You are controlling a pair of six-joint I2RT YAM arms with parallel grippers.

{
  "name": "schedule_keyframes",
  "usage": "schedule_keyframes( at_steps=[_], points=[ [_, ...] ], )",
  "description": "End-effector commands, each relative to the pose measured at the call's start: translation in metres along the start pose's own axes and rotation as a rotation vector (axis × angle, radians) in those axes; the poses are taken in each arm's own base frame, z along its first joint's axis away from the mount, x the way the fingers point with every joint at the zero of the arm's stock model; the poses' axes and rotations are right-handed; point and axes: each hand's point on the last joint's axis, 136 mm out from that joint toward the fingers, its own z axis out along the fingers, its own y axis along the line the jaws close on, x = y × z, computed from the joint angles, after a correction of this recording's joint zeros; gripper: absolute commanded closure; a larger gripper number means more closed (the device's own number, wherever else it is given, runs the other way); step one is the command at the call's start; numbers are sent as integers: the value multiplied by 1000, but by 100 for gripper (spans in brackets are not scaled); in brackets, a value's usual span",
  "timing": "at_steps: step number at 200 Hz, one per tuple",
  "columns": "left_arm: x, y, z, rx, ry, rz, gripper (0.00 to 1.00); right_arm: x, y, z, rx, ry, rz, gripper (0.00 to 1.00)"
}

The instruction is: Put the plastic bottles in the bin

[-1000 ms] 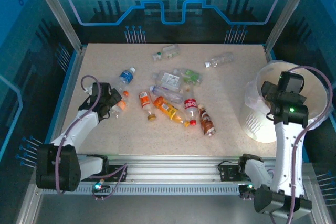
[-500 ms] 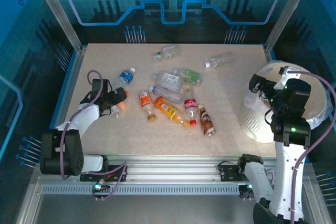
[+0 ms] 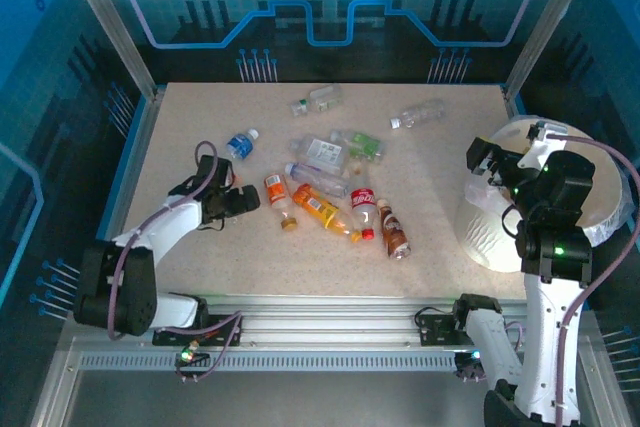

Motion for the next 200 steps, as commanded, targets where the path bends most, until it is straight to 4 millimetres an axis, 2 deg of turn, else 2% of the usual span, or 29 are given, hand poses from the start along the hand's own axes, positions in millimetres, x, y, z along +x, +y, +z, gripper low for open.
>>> schedule_keyframes(
  at_steps=[1, 37, 64, 91, 122, 164, 200],
  points=[
    [3, 15, 4, -119, 58, 34, 6, -15, 16, -6, -67, -52, 5, 0],
    [2, 25, 10, -199, 86, 43, 17, -15, 19, -9, -83, -55, 1, 0],
    [2, 18, 17, -171, 101, 41, 25, -14, 25, -8, -118, -54, -3, 0],
    [7, 17, 23, -162, 122, 24, 35, -10, 42, -6, -217, -32, -16, 0],
    [9, 11, 21, -121, 115, 35, 46, -3, 68, -3, -362, 8, -34, 0],
    [-1, -8, 0, -6, -9, 64, 53, 0, 103, -4, -495, 15, -100, 0],
    [-19, -40, -40, 115, -164, 122, 57, 5, 134, -1, -590, 36, -146, 0]
  ],
)
